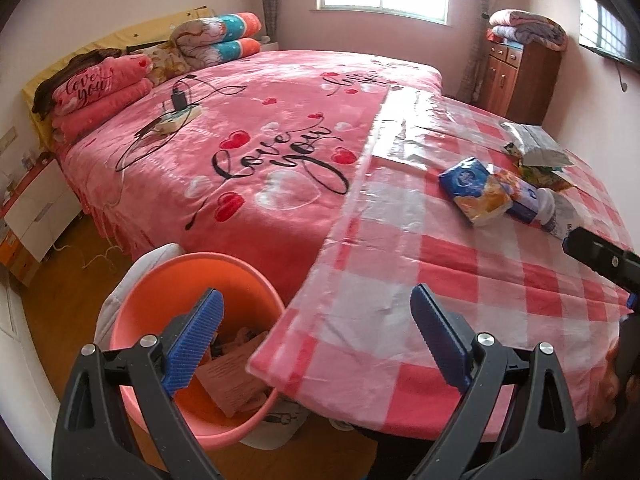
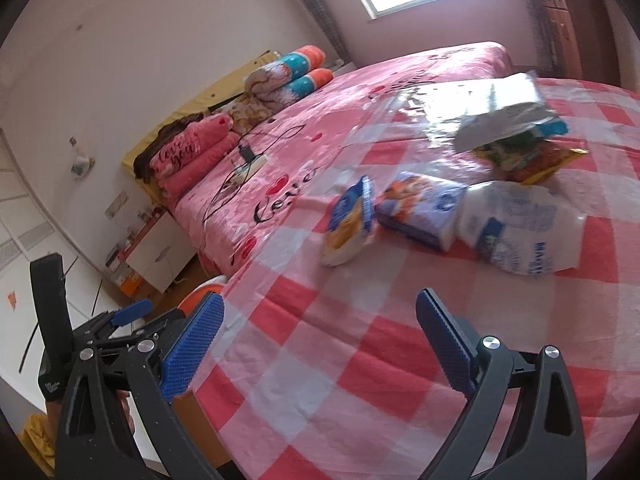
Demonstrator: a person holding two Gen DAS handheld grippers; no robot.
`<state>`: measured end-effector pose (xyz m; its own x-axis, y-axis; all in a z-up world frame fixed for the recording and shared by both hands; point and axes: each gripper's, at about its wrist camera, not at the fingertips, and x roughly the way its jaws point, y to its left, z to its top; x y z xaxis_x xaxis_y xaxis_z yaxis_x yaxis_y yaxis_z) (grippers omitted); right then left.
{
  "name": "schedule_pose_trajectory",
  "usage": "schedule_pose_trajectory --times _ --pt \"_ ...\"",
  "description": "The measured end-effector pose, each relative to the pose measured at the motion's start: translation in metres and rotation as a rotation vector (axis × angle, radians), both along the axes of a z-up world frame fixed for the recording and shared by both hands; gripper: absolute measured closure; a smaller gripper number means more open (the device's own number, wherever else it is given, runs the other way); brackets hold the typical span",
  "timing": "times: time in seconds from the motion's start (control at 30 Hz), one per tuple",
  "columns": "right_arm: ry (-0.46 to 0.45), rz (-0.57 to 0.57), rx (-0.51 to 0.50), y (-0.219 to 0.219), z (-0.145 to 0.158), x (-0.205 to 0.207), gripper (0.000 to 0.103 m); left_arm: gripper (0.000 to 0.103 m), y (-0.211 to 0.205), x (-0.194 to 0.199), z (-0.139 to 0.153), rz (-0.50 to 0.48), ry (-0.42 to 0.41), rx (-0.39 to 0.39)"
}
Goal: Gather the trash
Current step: 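Move both open tools back toward the trash on the sheet, then grasp the silver snack packet with the left gripper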
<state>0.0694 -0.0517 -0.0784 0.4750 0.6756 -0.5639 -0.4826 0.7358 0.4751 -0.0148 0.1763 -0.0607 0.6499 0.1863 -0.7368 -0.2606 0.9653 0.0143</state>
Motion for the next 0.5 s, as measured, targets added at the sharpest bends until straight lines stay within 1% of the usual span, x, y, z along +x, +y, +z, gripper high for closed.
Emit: schedule_pose_trajectory --times 0.1,0.3,0.5 --pt "0.005 -0.032 0.007 -0.011 0.0 0.005 0.007 0.008 -0.011 0.006 0.002 -0.028 0.0 0.003" --pt "-0.022 -0.093 -0.005 -0.032 0.003 0.006 0.007 0.008 -0.033 0.016 0.008 -0.078 -0.006 0.007" --pt "-0.018 -0.15 0.022 -0.056 0.003 0.016 0.007 0.008 -0.057 0.031 0.017 -0.134 -0.016 0.005"
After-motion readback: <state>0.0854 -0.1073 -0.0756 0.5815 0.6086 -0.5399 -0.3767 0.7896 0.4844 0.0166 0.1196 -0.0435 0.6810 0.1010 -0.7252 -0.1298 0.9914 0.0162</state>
